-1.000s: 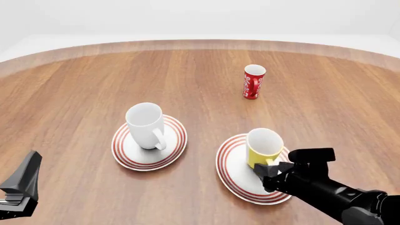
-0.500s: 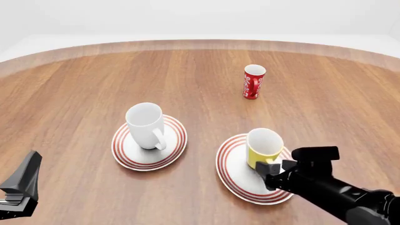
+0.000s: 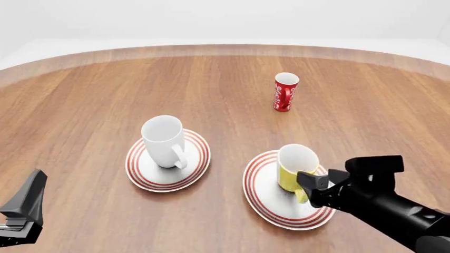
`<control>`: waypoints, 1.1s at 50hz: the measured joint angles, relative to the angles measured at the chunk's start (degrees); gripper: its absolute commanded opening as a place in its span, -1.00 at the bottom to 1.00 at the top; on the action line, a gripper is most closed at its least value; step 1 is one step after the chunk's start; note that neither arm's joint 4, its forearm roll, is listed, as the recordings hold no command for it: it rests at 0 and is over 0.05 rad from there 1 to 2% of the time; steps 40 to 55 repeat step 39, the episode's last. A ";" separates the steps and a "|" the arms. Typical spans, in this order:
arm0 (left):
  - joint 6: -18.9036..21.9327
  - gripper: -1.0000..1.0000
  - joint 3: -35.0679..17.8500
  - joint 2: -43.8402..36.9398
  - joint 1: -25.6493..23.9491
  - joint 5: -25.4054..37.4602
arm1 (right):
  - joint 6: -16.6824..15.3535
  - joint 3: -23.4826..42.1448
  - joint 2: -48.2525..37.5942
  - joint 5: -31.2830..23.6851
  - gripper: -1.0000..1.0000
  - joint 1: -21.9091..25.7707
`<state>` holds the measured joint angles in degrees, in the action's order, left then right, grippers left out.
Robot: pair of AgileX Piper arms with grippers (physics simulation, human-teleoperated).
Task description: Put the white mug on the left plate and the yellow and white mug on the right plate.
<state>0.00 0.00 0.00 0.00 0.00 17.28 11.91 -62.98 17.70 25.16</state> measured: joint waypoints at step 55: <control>0.00 1.00 0.00 0.00 0.00 0.00 | -2.45 17.31 31.91 -25.63 1.00 -7.07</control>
